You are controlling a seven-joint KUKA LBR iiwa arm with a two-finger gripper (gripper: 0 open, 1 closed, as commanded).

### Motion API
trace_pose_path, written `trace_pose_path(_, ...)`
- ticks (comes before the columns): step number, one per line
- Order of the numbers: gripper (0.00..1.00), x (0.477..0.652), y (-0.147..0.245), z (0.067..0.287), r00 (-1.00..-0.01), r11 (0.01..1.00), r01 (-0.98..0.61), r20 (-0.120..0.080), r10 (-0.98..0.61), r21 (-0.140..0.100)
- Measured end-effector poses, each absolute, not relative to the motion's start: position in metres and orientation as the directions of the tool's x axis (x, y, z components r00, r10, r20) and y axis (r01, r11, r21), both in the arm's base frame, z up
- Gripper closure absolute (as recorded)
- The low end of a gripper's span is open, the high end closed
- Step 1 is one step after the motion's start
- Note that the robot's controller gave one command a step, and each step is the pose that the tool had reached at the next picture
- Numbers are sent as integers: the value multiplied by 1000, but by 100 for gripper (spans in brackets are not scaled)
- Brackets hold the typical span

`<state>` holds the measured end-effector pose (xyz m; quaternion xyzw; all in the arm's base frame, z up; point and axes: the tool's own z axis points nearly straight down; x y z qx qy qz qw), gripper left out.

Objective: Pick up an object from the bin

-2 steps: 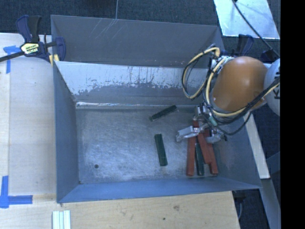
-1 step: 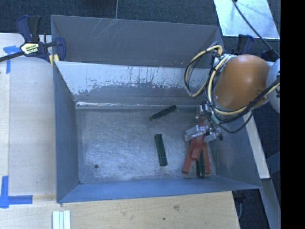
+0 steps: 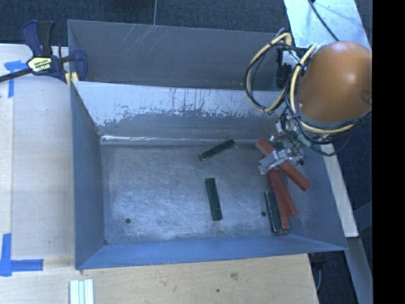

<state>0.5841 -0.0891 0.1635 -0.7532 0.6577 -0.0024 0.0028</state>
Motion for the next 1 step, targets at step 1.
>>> trace_pose_path(1, 100, 614, -80, 253, 112, -112, -994, 0, -994, -12)
